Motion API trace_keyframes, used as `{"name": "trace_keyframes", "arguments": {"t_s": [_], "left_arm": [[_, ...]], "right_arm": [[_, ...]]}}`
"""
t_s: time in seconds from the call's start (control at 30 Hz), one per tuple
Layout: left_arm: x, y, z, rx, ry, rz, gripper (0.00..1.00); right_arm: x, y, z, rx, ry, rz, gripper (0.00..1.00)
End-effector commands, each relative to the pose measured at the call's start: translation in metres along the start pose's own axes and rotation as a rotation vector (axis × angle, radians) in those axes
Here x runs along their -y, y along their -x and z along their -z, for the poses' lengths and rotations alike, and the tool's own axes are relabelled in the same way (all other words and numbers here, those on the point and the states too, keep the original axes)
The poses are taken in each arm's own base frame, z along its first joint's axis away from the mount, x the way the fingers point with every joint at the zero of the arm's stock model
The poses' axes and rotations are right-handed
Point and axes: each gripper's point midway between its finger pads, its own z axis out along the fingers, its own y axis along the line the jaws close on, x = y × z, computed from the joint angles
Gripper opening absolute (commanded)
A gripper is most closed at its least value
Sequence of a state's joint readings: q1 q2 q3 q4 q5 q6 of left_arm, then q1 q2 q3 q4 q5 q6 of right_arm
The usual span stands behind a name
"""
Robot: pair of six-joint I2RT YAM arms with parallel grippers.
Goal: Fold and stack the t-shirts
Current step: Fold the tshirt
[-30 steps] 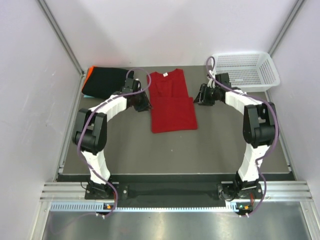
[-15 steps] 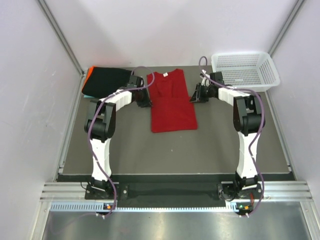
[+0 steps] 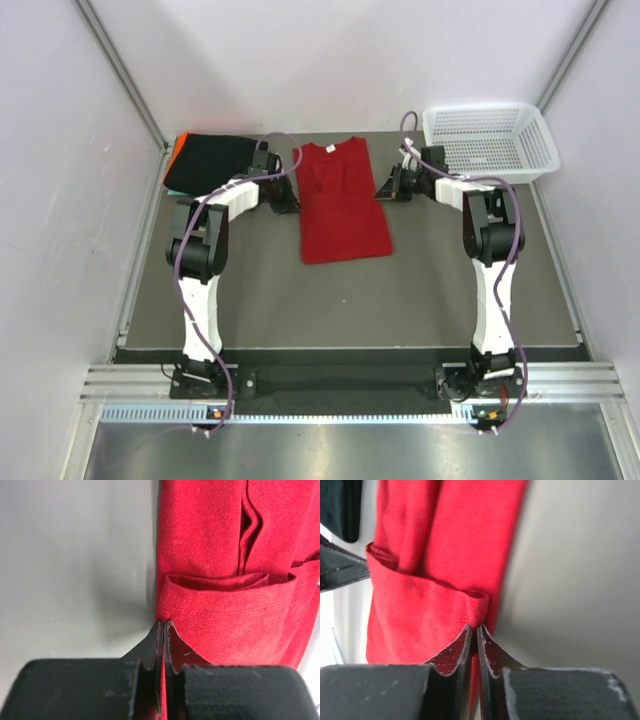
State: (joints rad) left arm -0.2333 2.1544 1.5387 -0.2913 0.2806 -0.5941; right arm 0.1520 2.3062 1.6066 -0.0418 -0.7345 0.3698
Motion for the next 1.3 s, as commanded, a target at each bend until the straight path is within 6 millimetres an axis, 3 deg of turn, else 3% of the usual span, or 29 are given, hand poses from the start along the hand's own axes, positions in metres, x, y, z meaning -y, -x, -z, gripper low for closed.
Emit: {"name": "trace_keyframes", "arguments": {"t_s": [0.0,0.07,0.2,0.3,0.37,0.47,0.57,0.67,0.77,0.83,0.87,0.9,0.93,0.97,1.0,1.03,1.1,1.13,1.27], "left_arm": [[-0.004,0.012,-0.007,0.043,-0.011,0.002,0.02],[-0.005,0.013,-0.007,0.049,-0.002,0.006,0.02],[-0.007,0.017,-0.005,0.065,0.014,0.018,0.0],[-0.008,0.018,-0.004,0.069,0.024,0.027,0.0],[-0.006,0.016,-0.003,0.054,0.02,0.037,0.01],[-0.001,0.017,0.002,0.041,0.019,0.055,0.14],[0.004,0.026,0.019,0.068,0.039,0.059,0.31],[0.008,0.036,0.046,0.119,0.078,0.06,0.41],[0.011,0.023,0.07,0.098,0.081,0.067,0.43],[0.008,0.003,0.085,0.081,0.07,0.094,0.43],[0.009,-0.004,0.089,0.081,0.052,0.101,0.43],[0.011,-0.021,0.098,0.07,0.008,0.104,0.43],[0.011,-0.028,0.102,0.069,-0.011,0.124,0.43],[0.007,-0.047,0.108,0.053,-0.018,0.136,0.43],[0.012,-0.051,0.111,0.058,-0.053,0.134,0.43],[0.014,-0.062,0.113,0.044,-0.064,0.146,0.43],[0.013,-0.081,0.117,0.018,-0.085,0.167,0.44],[0.015,-0.085,0.117,0.019,-0.101,0.17,0.44],[0.012,-0.107,0.111,-0.017,-0.125,0.208,0.47]], "right_arm": [[0.011,0.024,0.004,0.069,0.023,-0.003,0.08],[0.013,0.032,0.004,0.082,0.013,-0.01,0.1],[0.027,0.027,0.0,0.059,-0.038,-0.058,0.11],[0.027,0.027,0.0,0.057,-0.039,-0.055,0.11],[0.027,0.026,0.0,0.056,-0.038,-0.06,0.17],[0.024,0.026,0.001,0.045,-0.034,-0.063,0.31],[0.023,0.031,0.01,0.037,-0.079,-0.087,0.38],[0.013,0.04,0.031,0.057,-0.147,-0.134,0.48],[-0.002,0.041,0.062,0.072,-0.234,-0.218,0.54],[-0.005,0.03,0.074,0.069,-0.279,-0.265,0.55],[0.0,0.006,0.077,0.043,-0.308,-0.341,0.55],[-0.013,0.009,0.089,0.079,-0.308,-0.344,0.55],[-0.009,-0.02,0.09,0.052,-0.329,-0.425,0.56],[-0.021,-0.017,0.1,0.093,-0.314,-0.424,0.56],[-0.02,-0.025,0.103,0.101,-0.328,-0.449,0.56],[-0.016,-0.049,0.104,0.075,-0.349,-0.509,0.56],[-0.024,-0.054,0.11,0.105,-0.34,-0.513,0.56],[-0.022,-0.067,0.11,0.093,-0.355,-0.53,0.56],[-0.034,-0.071,0.111,0.12,-0.324,-0.485,0.56]]}}
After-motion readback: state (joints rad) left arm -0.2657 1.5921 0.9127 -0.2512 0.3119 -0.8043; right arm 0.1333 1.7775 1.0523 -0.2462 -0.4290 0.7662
